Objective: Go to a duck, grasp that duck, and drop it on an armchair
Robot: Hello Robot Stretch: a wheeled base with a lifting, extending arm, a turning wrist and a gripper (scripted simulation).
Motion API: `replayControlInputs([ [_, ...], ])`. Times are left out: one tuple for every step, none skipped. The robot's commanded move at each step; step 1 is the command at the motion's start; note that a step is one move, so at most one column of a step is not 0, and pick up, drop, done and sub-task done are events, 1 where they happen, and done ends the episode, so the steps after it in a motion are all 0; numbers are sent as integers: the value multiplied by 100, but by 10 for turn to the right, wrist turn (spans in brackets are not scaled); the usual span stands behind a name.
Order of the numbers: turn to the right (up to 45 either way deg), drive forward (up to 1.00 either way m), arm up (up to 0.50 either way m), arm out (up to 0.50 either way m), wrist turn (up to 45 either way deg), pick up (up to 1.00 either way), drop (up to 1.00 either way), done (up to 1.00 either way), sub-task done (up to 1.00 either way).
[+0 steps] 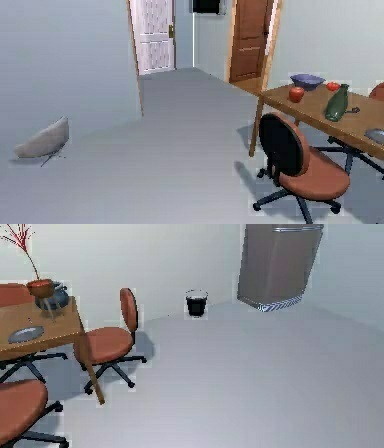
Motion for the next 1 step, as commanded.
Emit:
replayControlInputs([
  [-120,0,0,0,0,0,0,0,0],
])
